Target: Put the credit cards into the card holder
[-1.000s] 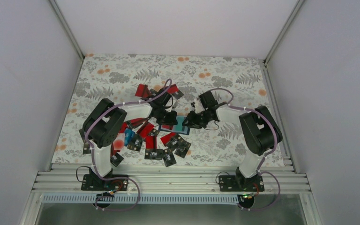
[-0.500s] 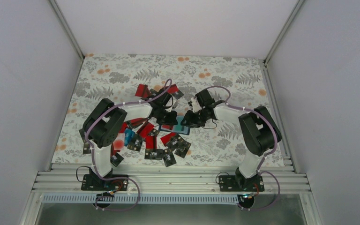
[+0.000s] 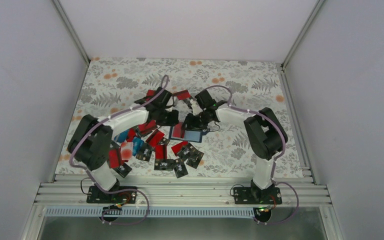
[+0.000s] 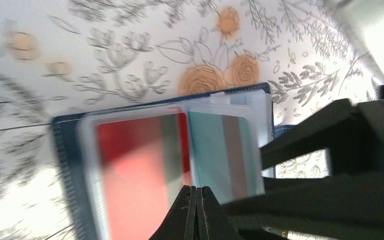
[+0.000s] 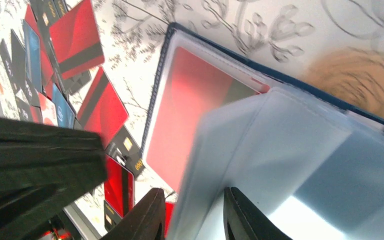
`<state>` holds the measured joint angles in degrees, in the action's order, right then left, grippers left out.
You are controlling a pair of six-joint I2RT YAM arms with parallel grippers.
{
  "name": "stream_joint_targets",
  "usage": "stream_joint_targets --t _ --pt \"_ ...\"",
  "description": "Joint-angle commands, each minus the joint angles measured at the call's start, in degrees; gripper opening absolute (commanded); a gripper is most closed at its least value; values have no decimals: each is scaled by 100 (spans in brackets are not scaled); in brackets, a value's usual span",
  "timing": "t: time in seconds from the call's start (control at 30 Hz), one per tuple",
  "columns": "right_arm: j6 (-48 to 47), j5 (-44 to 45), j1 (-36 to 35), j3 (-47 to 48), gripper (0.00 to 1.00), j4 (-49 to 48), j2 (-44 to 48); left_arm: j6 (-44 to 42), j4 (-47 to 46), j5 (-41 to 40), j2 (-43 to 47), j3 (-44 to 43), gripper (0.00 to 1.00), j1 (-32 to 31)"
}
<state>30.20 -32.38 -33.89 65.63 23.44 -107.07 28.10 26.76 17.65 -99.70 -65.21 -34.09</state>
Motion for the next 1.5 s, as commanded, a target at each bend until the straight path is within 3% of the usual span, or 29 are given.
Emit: stream_joint_targets --t 0.0,0.23,0.43,0.73,0.83,0.93,1.1,1.23,1.47 --pt "20 -38 -252 585 33 116 -480 43 234 -344 672 593 3 427" --pt "-14 -388 -470 1520 44 323 -1114 -4 384 -463 1634 1498 5 865" --pt "-55 -379 -609 1850 57 552 -1011 170 445 -519 2309 2000 9 903" --pt "-47 -1316 -973 1815 59 167 -1141 436 566 -760 3135 2515 9 915" --pt "-216 -1106 -966 1914 59 328 -976 468 578 -751 3406 2608 9 904" --pt "-414 -218 -918 1949 59 658 -696 484 485 -654 3665 2703 9 905" --pt "-478 797 -624 1592 53 727 -371 478 178 -529 3544 2781 10 878" --pt "-529 1321 -430 1340 42 649 -405 477 -144 -915 2983 2714 8 877" --pt "-600 1262 -426 1087 24 275 -729 405 -896 -1001 1751 2470 3 878"
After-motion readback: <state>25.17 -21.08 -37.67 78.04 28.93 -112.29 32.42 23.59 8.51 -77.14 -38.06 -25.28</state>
